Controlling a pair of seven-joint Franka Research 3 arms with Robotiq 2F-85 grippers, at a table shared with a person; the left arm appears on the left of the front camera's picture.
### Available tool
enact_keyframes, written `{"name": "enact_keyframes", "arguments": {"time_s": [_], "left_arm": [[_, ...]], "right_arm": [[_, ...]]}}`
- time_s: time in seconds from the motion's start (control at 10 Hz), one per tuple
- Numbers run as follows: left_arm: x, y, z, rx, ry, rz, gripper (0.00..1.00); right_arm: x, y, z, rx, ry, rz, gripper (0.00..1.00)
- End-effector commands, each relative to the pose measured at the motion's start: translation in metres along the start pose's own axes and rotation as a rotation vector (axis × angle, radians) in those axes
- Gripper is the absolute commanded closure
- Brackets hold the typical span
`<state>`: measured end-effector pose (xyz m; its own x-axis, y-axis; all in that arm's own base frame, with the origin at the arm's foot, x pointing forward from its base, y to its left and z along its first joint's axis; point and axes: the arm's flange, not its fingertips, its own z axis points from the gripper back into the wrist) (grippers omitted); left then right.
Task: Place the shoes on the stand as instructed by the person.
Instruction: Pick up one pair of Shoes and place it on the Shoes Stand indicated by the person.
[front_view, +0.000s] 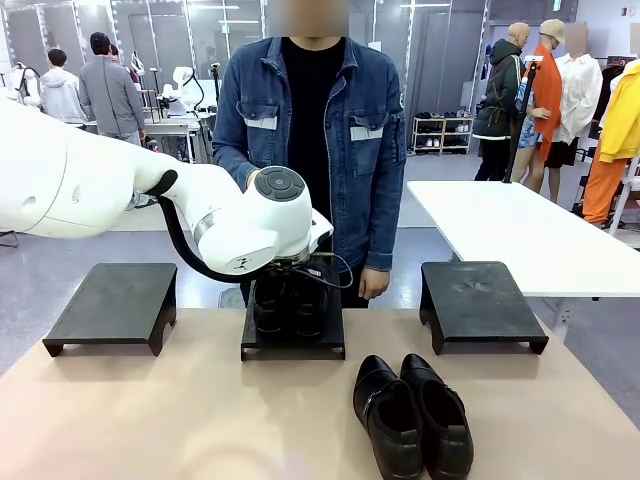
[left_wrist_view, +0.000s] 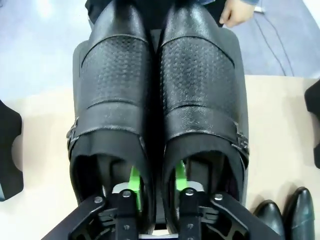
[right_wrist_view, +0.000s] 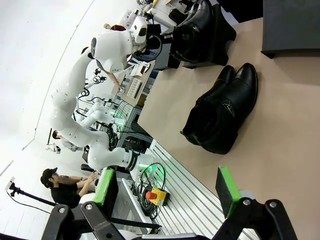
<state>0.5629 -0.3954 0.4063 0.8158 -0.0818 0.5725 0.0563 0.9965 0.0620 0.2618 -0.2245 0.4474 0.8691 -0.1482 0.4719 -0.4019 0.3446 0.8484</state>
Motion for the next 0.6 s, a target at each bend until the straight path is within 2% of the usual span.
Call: {"name": "enact_keyframes", "arguments": {"time_s": [0.0, 0.2, 0.3, 0.5], "left_arm": [[0.0, -0.002, 0.005, -0.005, -0.047, 0.034, 0.0], [-0.001, -0.001, 0.011, -0.004, -0.043, 0.037, 0.0], [-0.001, -0.001, 0.014, -0.008, -0.036, 0.039, 0.15], [-0.004, 0.001, 0.014, 0.007, -0.031, 0.036, 0.0]], "right_arm": [[-0.001, 0.0, 0.001, 0.01, -0.001, 0.014, 0.0], [-0.001, 0.0, 0.001, 0.01, -0.001, 0.014, 0.0], [-0.001, 0.0, 0.001, 0.01, -0.001, 0.014, 0.0], [-0.001, 0.0, 0.001, 0.01, -0.001, 0.014, 0.0]]}}
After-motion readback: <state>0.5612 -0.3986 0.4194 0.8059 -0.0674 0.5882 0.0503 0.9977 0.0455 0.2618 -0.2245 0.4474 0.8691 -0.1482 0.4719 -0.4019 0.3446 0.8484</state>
